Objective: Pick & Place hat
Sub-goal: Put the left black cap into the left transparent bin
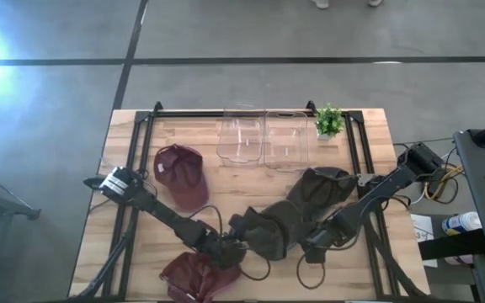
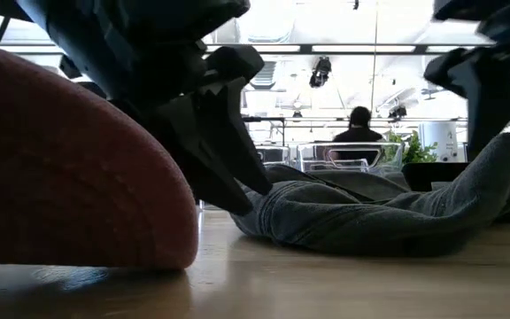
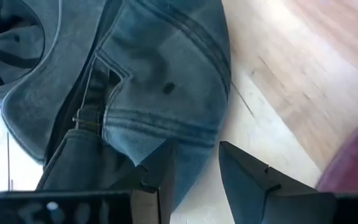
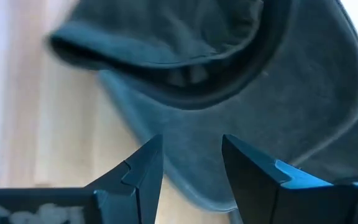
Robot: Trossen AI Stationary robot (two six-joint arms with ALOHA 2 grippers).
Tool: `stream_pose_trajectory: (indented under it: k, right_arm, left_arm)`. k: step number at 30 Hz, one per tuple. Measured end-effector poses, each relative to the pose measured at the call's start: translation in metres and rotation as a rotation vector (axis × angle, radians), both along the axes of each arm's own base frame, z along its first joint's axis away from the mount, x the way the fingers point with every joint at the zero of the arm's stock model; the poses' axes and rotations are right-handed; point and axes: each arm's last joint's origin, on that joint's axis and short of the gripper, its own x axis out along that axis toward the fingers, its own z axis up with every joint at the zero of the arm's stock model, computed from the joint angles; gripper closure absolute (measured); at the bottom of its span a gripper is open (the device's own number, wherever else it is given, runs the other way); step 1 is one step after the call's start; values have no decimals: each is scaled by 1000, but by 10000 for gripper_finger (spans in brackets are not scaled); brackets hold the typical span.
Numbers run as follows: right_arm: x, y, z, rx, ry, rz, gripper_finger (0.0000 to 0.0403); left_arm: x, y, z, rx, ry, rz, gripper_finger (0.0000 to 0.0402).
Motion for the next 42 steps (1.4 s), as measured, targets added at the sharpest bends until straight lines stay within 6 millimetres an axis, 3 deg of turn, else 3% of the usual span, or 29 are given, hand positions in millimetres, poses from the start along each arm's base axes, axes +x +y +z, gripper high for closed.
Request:
stream_pose_trajectory:
  k: [13,22,35,42]
  right_arm:
    - [16,-30,-17,22,-35,0,241]
    - [12,-44,-40,133,-8,-5,241]
    - [16,-47,-41,171,-32,5,241]
    - [16,-47,-41,170,-32,5,241]
  left_arm:
    - [10,-6,-28,35,-44,19,282]
    - [21,5,-28,33,-132,112,282]
    - [38,25,-22,1,-212,124,282]
    - [31,18,-26,14,-143,78,282]
